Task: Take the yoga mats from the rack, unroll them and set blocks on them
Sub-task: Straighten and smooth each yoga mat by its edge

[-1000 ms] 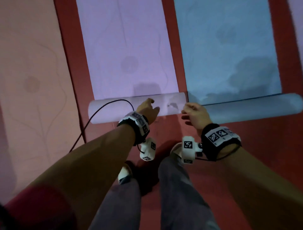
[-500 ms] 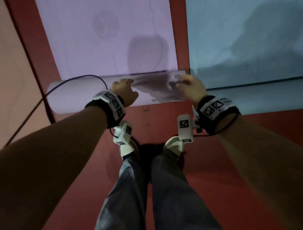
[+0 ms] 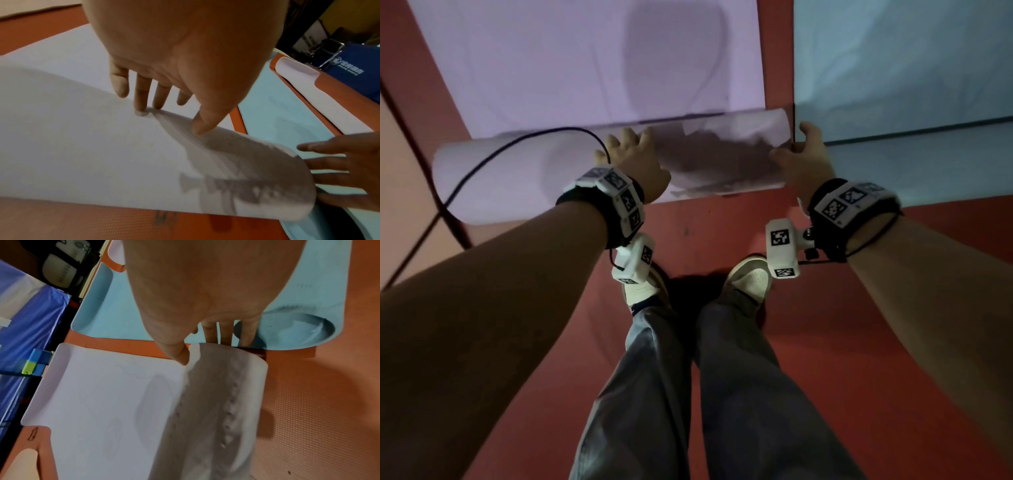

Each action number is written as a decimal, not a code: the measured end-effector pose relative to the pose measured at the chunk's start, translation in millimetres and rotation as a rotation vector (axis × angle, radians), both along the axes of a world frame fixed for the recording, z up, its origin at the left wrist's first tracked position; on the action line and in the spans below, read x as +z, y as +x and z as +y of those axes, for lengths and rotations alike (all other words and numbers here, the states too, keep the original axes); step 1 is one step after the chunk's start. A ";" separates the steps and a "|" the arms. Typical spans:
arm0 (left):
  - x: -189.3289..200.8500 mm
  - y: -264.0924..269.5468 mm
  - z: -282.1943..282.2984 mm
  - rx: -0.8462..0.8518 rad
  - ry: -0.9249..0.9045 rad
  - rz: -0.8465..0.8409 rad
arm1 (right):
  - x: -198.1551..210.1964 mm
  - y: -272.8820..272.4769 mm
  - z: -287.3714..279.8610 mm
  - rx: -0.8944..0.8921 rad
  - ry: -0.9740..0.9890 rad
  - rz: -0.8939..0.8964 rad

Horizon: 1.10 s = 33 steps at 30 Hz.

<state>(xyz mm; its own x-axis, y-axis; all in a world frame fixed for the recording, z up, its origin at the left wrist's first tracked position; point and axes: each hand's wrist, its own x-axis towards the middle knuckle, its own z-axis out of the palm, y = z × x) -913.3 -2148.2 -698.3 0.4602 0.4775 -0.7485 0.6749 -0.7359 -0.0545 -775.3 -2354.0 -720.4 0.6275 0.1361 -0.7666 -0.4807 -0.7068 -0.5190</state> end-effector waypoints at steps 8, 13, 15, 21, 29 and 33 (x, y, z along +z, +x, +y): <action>10.7 -34.9 -19.2 -0.155 -0.037 0.150 | 1.0 -12.6 -3.8 -0.119 -0.008 0.010; 9.2 -59.0 -19.6 -0.210 -0.156 0.151 | 6.5 -33.1 -24.2 -0.150 0.040 0.087; 10.8 -65.1 -22.0 -0.152 -0.223 0.143 | 11.8 -40.3 -30.7 -0.139 0.032 0.106; 17.7 -92.3 -53.9 -0.087 -0.214 0.107 | 8.8 -66.6 -66.4 0.079 -0.110 0.106; -3.6 -128.8 -97.9 0.029 -0.117 0.049 | -1.7 -67.3 -91.9 0.318 -0.054 0.106; -8.5 -142.1 -134.7 0.092 -0.071 0.072 | -2.6 -74.8 -92.0 0.409 -0.091 0.116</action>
